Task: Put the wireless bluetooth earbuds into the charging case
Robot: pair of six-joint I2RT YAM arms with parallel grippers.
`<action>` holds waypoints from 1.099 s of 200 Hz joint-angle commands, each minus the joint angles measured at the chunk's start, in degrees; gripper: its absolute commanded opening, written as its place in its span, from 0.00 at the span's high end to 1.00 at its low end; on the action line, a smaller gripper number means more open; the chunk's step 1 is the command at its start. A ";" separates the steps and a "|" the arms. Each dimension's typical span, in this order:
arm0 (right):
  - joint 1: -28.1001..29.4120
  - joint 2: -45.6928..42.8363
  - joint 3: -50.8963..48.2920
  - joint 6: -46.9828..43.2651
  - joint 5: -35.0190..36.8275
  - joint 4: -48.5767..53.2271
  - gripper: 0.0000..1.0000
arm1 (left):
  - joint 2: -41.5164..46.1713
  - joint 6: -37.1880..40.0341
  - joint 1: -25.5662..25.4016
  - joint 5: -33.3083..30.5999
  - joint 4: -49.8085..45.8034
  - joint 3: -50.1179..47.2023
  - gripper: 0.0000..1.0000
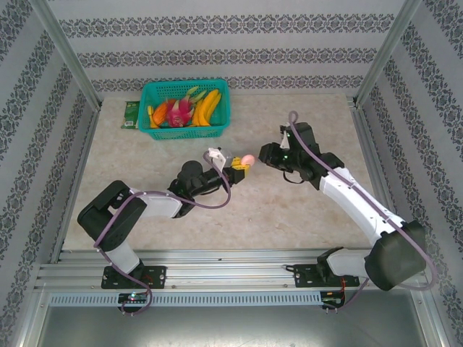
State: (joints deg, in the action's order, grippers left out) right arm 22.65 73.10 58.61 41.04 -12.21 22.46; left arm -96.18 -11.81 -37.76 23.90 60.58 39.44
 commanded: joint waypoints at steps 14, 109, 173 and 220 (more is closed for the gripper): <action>-1.55 -2.58 -4.80 1.95 6.71 -0.22 0.69 | -0.14 -10.72 1.55 -6.86 -19.86 7.01 1.00; -1.73 -5.40 -11.15 2.60 10.45 -1.81 0.66 | -12.86 -31.91 7.93 -4.83 -50.46 23.66 0.99; -1.74 -5.85 -11.60 2.91 10.10 -2.46 0.64 | -16.32 -35.66 10.96 -2.65 -50.22 23.48 0.88; -1.65 -6.03 -10.14 2.35 9.60 -1.82 0.55 | -15.79 -36.13 12.37 -2.03 -52.17 22.74 0.62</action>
State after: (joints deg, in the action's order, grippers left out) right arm 21.21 67.99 47.72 43.59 -3.25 20.78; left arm -111.98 -46.57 -26.68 20.95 10.55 61.54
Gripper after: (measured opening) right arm 0.437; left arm 0.322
